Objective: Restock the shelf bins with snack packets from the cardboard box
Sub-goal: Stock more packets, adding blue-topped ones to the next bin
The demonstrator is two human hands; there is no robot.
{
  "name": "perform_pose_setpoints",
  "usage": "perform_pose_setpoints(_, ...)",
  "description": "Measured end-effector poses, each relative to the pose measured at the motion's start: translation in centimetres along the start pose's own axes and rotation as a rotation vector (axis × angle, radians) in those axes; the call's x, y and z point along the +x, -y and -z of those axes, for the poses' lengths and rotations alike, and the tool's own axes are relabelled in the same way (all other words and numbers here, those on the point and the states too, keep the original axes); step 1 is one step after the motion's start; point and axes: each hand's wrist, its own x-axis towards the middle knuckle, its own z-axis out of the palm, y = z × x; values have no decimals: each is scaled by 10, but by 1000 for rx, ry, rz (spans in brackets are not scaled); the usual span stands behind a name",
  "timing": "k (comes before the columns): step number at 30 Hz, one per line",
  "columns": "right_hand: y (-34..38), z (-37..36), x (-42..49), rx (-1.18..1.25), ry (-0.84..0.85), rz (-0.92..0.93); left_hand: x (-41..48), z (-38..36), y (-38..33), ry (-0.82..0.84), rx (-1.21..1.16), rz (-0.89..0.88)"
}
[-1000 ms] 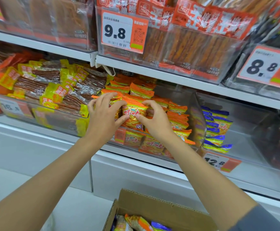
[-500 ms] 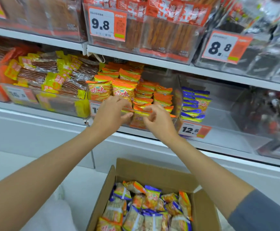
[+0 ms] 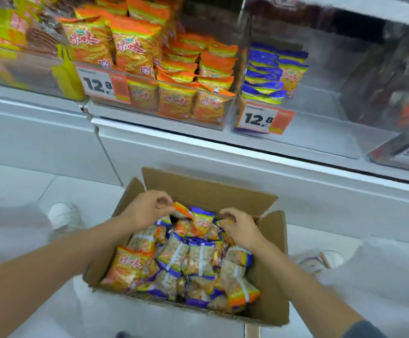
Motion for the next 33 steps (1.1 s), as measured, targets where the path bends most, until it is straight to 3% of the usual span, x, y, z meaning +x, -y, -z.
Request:
perform_pose_setpoints(4, -12, -45, 39, 202, 97, -193, 5, -18, 18, 39, -60, 71)
perform_pose_setpoints(8, -17, -85, 65, 394, 40, -289, 4, -25, 23, 74, -102, 104)
perform_pose_setpoints(12, -28, -96, 63, 204, 2, -198, 4, -29, 26, 94, -97, 123)
perform_pose_setpoints(18, -8, -50, 36, 350, -79, 26, 10, -45, 8, 117, -172, 125)
perform_pose_setpoints(24, 14, -25, 7, 547, 113, 41, 11, -52, -5, 303, -432, 267)
perform_pose_setpoints(28, -9, -40, 11, 372, 162, -29, 6, -48, 7, 191, -449, 311)
perform_pose_setpoints(33, -43, -77, 25, 69, 367, -98, 2, -45, 26, 190, -469, 352)
